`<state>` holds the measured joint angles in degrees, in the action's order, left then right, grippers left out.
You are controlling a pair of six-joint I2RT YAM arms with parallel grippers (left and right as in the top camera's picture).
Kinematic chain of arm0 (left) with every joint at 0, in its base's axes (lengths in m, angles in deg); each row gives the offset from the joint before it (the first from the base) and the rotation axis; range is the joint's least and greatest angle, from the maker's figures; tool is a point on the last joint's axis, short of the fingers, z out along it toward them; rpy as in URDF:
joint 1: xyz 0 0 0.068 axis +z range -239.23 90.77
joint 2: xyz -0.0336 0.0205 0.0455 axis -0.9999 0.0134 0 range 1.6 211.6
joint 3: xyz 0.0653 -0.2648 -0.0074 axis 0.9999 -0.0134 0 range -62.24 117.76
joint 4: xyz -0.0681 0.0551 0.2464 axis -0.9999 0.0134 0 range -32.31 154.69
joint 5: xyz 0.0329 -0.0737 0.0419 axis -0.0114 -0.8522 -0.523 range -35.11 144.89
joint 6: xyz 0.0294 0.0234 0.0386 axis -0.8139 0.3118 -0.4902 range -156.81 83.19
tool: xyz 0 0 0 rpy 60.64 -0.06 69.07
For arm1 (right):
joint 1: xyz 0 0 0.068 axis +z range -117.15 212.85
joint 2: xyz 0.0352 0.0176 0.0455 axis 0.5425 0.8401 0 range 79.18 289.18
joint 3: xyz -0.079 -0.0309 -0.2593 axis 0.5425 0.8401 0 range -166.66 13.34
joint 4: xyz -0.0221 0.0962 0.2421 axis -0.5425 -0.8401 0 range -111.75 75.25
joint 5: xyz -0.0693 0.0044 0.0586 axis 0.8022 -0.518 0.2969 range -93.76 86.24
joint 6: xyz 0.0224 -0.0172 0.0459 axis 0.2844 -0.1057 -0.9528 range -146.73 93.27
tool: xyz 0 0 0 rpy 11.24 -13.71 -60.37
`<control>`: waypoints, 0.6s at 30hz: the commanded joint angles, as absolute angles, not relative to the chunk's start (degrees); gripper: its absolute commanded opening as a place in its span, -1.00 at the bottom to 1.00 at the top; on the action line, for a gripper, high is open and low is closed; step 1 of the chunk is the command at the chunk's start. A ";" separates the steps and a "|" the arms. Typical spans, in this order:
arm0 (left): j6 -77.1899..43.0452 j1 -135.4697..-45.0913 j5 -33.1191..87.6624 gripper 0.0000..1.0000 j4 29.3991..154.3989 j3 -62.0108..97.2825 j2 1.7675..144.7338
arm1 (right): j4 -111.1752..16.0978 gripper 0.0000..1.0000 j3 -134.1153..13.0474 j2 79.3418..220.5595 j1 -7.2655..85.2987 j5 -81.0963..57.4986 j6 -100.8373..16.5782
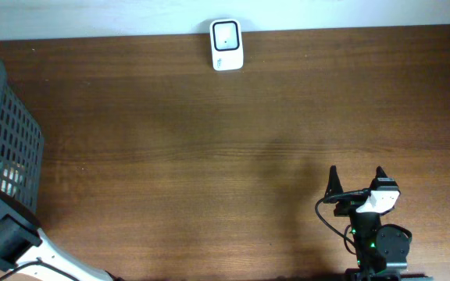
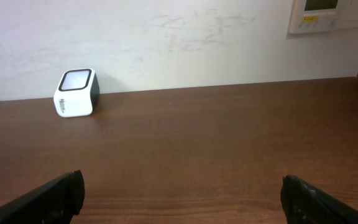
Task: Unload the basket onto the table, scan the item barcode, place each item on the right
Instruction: 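Grasp the green-and-white package with the left gripper and lift it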
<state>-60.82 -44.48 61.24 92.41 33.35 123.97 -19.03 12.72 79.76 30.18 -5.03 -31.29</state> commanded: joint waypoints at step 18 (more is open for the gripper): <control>-50.87 -44.85 62.20 -1.00 92.81 37.48 114.46 | -19.31 0.97 13.03 79.39 30.59 -4.36 -31.68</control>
<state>-55.46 -44.54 62.00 93.02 36.28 120.71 -19.03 12.72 79.76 30.18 -5.01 -31.31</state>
